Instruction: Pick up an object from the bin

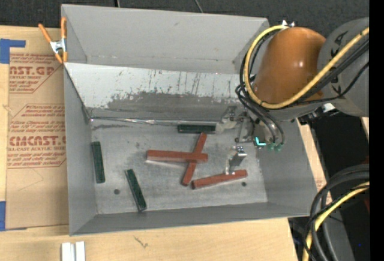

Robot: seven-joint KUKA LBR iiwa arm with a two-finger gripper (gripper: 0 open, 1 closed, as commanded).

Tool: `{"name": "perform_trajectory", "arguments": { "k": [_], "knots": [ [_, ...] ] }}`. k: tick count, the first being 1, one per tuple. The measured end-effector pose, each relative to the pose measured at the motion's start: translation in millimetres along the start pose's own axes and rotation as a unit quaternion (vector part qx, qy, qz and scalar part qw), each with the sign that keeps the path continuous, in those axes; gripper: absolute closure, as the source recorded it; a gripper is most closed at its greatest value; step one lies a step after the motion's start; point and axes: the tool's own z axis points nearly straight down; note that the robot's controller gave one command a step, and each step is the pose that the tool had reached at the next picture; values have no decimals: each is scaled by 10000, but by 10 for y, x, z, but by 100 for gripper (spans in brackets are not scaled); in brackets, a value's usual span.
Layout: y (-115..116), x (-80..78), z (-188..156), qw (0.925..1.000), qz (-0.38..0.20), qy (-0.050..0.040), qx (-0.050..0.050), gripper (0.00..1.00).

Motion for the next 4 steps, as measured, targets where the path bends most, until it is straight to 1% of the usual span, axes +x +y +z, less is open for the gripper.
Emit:
{"name": "perform_trajectory", "arguments": {
  "k": [1,2,3,4],
  "knots": [
    [-1,-17,-35,10000,0,-37,1,0],
    [-167,72,469,9999,123,-70,-1,0],
    [-310,139,852,9996,-284,-24,1,0],
    [-200,361,1209,9999,100,-42,-3,100]
  ]
}}
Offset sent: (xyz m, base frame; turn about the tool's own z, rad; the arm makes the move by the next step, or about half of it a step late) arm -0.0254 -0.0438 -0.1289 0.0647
